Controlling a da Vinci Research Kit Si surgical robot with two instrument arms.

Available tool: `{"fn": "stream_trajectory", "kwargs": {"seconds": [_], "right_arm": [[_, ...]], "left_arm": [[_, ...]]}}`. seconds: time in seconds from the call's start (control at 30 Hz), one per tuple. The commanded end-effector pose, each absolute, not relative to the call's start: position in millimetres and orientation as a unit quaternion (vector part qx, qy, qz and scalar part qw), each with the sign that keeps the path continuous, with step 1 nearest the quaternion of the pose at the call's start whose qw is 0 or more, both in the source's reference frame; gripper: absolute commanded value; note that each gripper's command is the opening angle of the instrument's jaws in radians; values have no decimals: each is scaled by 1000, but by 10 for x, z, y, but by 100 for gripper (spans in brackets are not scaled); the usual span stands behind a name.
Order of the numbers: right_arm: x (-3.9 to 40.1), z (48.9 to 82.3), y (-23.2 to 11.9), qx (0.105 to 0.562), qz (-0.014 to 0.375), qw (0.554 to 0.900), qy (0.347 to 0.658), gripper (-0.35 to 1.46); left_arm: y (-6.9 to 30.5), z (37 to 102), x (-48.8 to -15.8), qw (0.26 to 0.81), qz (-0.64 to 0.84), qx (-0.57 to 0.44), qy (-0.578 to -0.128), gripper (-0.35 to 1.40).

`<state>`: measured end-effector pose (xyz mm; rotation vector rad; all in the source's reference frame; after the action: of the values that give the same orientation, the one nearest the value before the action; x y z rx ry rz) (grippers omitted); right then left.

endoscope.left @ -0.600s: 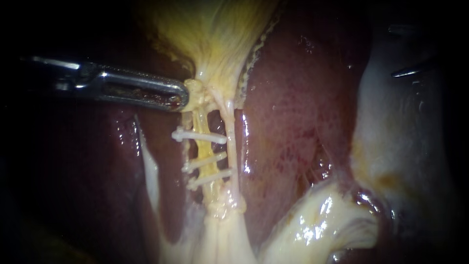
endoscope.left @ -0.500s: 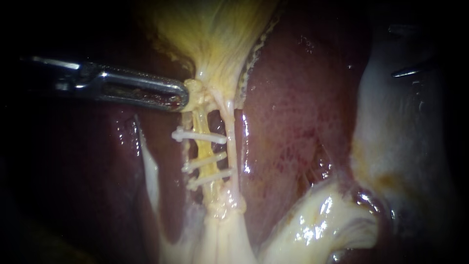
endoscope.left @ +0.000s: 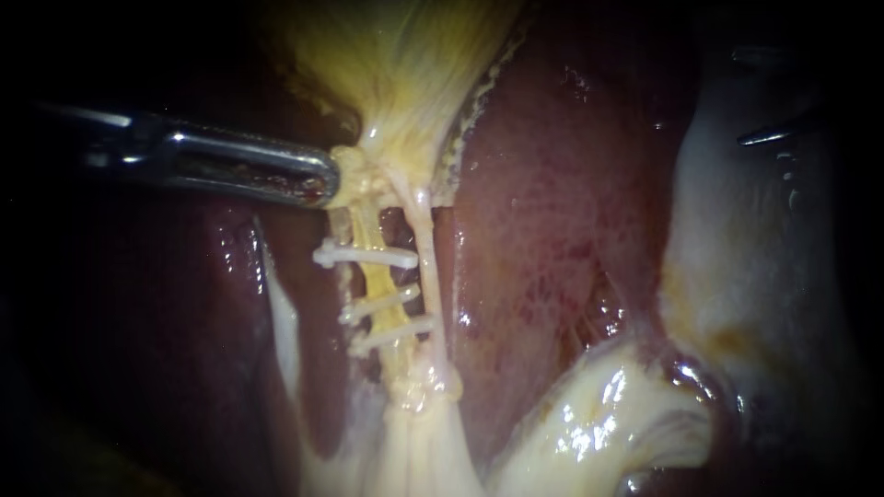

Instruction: Go to the cutting position left tube

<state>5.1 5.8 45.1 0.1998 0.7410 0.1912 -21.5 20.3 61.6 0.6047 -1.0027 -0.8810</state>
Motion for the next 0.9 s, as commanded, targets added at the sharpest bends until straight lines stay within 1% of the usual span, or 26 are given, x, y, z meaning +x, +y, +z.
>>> {"fn": "stream_trajectory", "kwargs": {"seconds": [0.03, 0.27, 0.57, 0.9], "right_arm": [[51, 451, 58, 97, 93, 923, 361, 136], [51, 451, 58, 97, 93, 923, 361, 136], [53, 451, 57, 101, 89, 922, 364, 139], [81, 451, 35, 141, 102, 908, 381, 139]], "left_arm": [[205, 613, -212, 743, -404, 275, -458, -35], [215, 599, -196, 739, -411, 270, -460, -35], [215, 598, -195, 739, -412, 269, -459, -35], [214, 598, -196, 739, -413, 269, -459, -35]]}}
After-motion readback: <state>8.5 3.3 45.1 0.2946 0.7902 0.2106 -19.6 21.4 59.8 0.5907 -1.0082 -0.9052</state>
